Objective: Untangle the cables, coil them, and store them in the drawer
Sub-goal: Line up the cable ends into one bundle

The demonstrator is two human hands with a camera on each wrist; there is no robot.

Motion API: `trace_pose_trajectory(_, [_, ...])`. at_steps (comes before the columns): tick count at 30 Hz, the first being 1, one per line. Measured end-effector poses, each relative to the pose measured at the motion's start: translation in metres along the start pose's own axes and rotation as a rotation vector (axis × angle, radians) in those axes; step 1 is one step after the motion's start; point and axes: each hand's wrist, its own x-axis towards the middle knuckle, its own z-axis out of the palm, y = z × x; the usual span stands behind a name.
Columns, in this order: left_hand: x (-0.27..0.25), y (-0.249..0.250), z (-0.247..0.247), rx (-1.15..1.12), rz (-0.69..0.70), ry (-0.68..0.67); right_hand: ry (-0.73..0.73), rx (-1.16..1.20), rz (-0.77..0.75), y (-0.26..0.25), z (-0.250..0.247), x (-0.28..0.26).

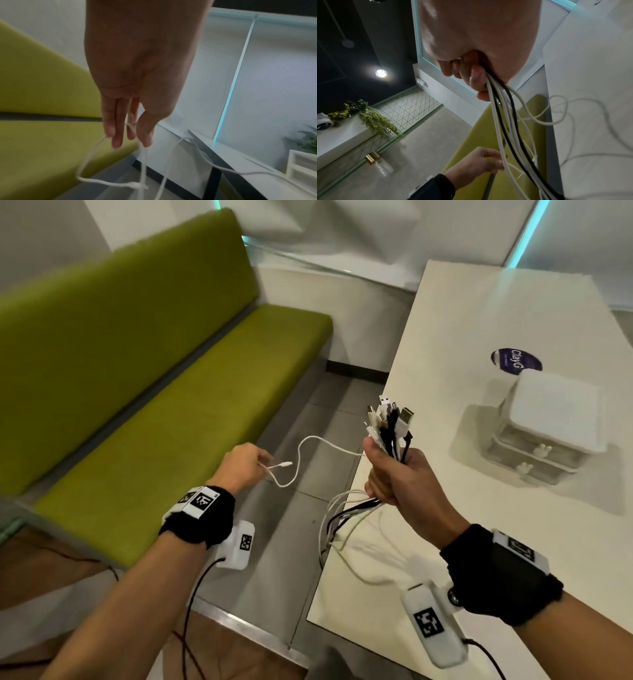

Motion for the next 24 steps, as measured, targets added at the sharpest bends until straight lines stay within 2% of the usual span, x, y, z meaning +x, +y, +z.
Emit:
trace_pose_trajectory(2, [0.004,-0.012,-0.002,0.037,-0.026,-0.098,-0.007,-0.02,0.011,-0.005,0.006,0.01])
trace_pose_trajectory(5, [-0.001,-0.007,-0.017,-0.053,0.019,-0.057,-0.007,-0.054,0.032,-0.011,0.015,0.021])
trace_pose_trajectory(7, [-0.012,0.009,-0.035,-0.274,0.142,-0.085,-0.021,-0.068,0.05,-0.016,0.021,0.027])
trace_pose_trajectory(9, [-0.029,0.033,-0.056,-0.528,0.319,-0.245,-0.048,-0.058,0.064,-0.023,0.024,0.031])
trace_pose_trajectory(10, [-0.04,0.046,-0.065,-0.585,0.41,-0.32,-0.068,-0.048,0.066,-0.028,0.026,0.032])
trace_pose_trajectory(12, [-0.059,0.072,-0.077,-0.623,0.55,-0.387,-0.111,-0.03,0.057,-0.04,0.028,0.034])
trace_pose_trajectory(15, [-0.081,0.102,-0.074,-0.788,0.589,-0.432,-0.101,0.021,0.052,-0.059,0.03,0.032])
trace_pose_trajectory(17, [-0.09,0.118,-0.066,-0.961,0.55,-0.454,-0.09,0.009,0.062,-0.069,0.033,0.032])
trace_pose_trajectory(18, [-0.093,0.125,-0.062,-1.026,0.527,-0.443,-0.091,0.0,0.065,-0.073,0.034,0.032])
trace_pose_trajectory(20, [-0.093,0.131,-0.054,-1.007,0.494,-0.336,-0.126,0.009,0.076,-0.079,0.038,0.034])
trace_pose_trajectory(24, [-0.083,0.123,-0.044,-0.69,0.505,-0.058,-0.2,0.07,0.111,-0.092,0.047,0.039])
